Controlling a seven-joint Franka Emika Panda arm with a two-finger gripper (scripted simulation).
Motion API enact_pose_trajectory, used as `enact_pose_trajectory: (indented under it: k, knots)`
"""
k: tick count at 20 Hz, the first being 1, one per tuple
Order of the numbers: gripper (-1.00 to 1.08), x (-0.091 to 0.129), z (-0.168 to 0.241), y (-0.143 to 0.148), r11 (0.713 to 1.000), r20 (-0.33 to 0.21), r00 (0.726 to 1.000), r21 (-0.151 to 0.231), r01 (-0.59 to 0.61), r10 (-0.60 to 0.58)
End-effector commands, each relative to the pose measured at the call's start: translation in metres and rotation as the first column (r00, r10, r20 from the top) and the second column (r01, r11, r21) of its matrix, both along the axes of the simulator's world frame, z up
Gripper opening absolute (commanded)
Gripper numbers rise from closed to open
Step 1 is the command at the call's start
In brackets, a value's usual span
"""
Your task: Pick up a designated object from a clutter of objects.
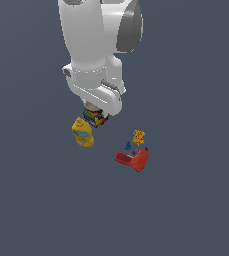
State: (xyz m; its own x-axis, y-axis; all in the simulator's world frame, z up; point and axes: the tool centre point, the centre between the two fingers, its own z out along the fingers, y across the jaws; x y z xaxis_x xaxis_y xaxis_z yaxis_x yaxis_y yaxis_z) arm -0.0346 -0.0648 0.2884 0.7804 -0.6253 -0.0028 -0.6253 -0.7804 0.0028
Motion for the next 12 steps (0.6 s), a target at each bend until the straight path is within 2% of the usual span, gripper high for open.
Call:
enact_pose_trajectory:
  k: [1,12]
  knots:
    - [-1.00,-0.012,0.021,0.012,1.000,0.004,1.000,-0.002,0.000,0.000]
    - [-1.00,-0.061,0.102,0.062,1.000,0.004,1.000,-0.003,0.001,-0.001]
